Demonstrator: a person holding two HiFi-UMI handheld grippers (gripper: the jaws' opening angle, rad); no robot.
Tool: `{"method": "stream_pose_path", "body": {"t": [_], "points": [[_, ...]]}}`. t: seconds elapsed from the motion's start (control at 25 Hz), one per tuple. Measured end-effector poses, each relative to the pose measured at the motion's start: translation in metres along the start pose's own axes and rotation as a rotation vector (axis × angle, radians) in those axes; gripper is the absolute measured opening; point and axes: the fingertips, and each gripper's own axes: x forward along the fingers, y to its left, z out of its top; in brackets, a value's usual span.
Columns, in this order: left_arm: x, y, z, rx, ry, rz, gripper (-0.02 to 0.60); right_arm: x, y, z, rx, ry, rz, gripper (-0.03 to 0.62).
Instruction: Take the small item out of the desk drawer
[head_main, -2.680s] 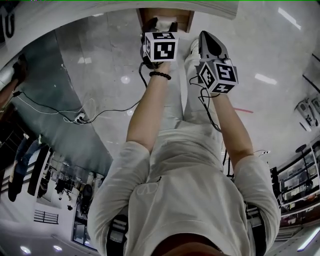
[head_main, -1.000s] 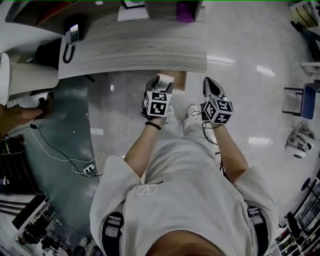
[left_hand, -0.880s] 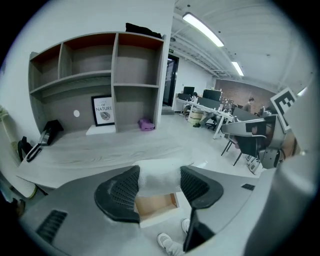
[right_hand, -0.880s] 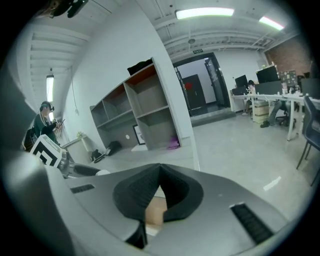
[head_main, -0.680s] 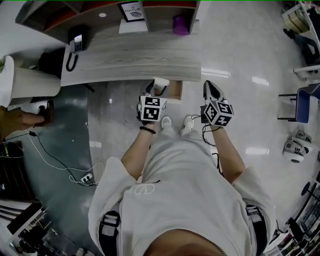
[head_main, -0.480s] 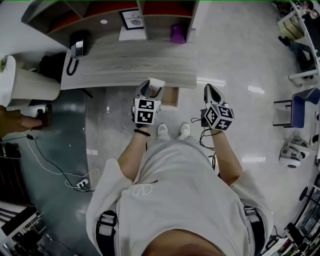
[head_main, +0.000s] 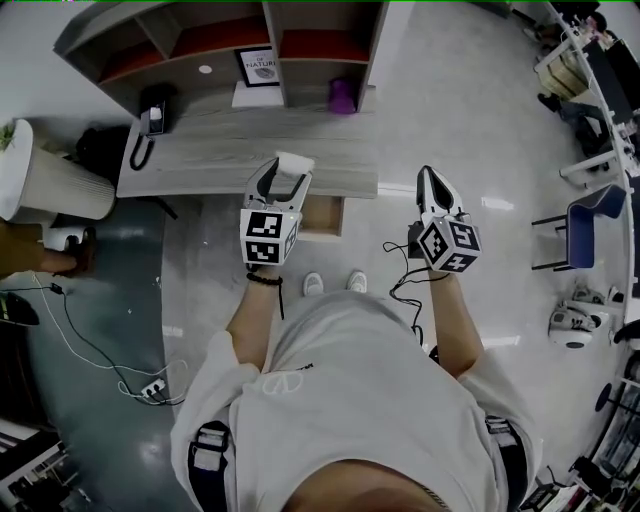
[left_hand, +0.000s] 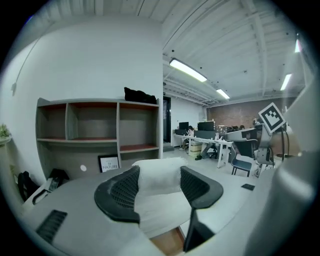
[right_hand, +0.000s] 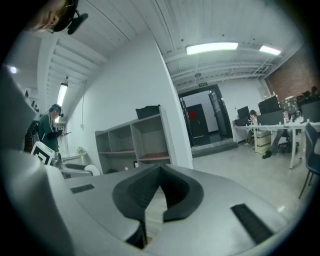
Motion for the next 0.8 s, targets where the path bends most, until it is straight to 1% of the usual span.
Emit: {"method": "stream_pose_path", "body": {"t": [0.28, 0.4, 0.52, 0.8], "points": [[-0.025, 0.022, 0.053, -0.009, -0.141, 0.060, 0.253, -0.012, -0.004, 0.043, -0.041, -0.067, -0.013, 0.002], [-0.037, 0.028, 0.073, -0.017, -0.207, 0.083, 0.253, -0.018, -0.002, 0.059, -0.040, -0.113, 0.006, 0.002], [-0.047, 0.029, 0.092, -0.008, -0.271, 0.100, 0.253, -0.024, -0.002, 0.075, -0.051, -0.141, 0.013, 0.002], [-0.052, 0.032, 0.114, 0.005, -0.333, 0.119, 0.253, -0.035, -0.016, 0.104, -0.083, -0.182, -0.014, 0.002]]}}
